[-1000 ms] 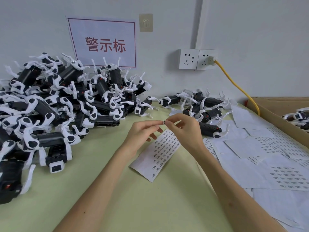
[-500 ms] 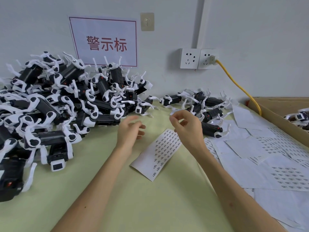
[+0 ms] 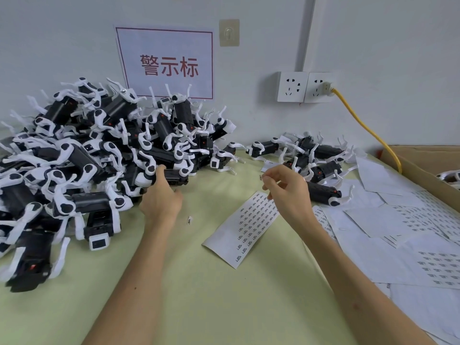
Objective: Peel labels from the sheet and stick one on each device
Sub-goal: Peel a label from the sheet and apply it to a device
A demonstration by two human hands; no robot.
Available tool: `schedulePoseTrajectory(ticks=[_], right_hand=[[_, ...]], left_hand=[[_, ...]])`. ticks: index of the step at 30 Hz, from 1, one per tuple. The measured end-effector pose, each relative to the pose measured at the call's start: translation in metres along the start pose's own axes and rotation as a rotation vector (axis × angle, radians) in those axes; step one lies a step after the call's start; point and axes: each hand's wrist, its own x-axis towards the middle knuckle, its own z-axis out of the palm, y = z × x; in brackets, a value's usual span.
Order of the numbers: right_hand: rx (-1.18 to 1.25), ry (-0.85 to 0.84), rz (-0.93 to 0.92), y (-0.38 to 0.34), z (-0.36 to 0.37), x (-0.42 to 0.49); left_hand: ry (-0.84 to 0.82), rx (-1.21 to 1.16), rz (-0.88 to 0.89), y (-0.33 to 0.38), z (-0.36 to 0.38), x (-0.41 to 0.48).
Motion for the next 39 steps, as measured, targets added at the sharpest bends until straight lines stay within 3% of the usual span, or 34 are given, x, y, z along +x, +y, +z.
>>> schedulePoseTrajectory(ticks=[5,12,15,17,20,27,31,35,37,39], right_hand=[[-0.033,-0.012,-0.002,-0.001,0.002,0.000],[0.022,0.042,-0.030,0.000,0.001,-0.003],[-0.003,0.029,-0.141,0.001,0.000,-0.002],[-0.159,-0.080,-0.263,0.005,-0.001,-0.001],[-0.415,-0.226,-0.378,0.010,0.006,-0.001],[-0.440,-0.129,-0.474,0.015,0.001,0.002],[-0.312,-0.135,-0.340,0.012,0.000,0.001],[-0.074,0.042,-0.200,0.008,-0.003,0.002],[0.067,0.111,-0.105,0.007,-0.006,0.004],[0.215,0.130,0.009,0.005,-0.007,0.007]], left_hand=[[0.060,-0.122,0.115,0.001,0.000,-0.001],[-0.175,-0.352,0.408,0.048,-0.002,-0.034],[-0.202,-0.342,0.509,0.059,-0.001,-0.042],[-0.212,-0.301,0.546,0.061,0.003,-0.049],[-0.294,-0.396,0.501,0.064,0.006,-0.053],[-0.485,-0.743,0.421,0.066,0.000,-0.053],[-0.271,-0.869,0.420,0.069,-0.004,-0.054],[-0.033,-0.877,0.303,0.065,-0.009,-0.044],[-0.144,-0.900,0.144,0.063,-0.010,-0.039],[-0.398,-0.988,-0.018,0.065,-0.012,-0.037]])
